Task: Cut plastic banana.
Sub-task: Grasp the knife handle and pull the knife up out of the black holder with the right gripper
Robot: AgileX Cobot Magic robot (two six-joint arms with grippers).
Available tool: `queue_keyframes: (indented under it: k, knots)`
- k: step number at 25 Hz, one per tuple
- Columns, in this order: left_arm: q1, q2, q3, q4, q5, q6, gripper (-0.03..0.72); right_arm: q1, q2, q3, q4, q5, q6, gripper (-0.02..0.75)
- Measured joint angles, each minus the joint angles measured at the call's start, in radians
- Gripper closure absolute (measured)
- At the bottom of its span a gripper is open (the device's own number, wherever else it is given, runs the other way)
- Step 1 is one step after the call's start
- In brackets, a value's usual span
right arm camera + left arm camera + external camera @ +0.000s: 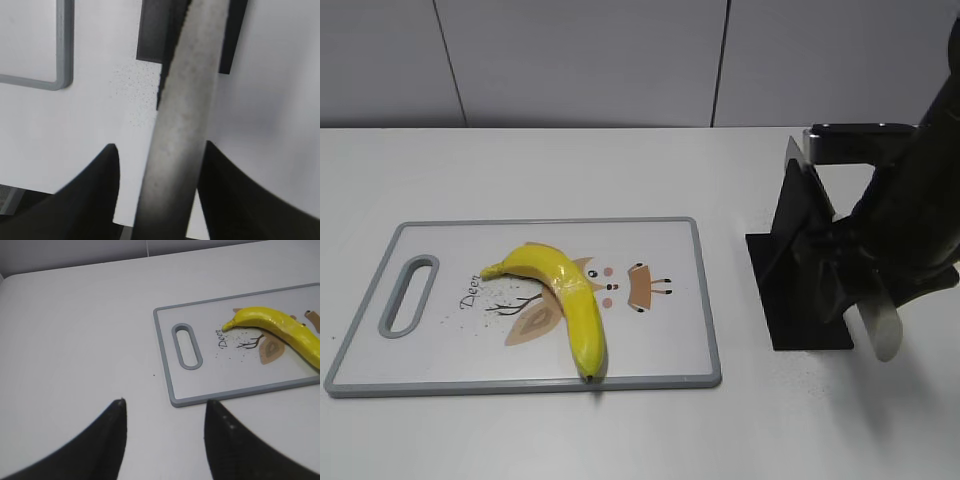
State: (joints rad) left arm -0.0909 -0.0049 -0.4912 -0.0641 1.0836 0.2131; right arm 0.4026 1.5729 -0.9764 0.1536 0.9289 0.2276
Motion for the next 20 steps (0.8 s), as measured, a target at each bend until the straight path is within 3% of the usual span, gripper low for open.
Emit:
queue_keyframes:
  k: [3,6,20]
  knots:
    - [0.000,0.000,0.000,0.002,0.000,0.000,0.199,0.000,0.005,-0.001,0.002,0.006,0.009,0.398]
    - [0.000,0.000,0.000,0.004,0.000,0.000,0.199,0.000,0.005,-0.002,0.007,0.045,0.019,0.538]
    - [0.000,0.000,0.000,0.006,0.000,0.000,0.199,-0.002,-0.100,-0.078,-0.013,0.144,0.055,0.545]
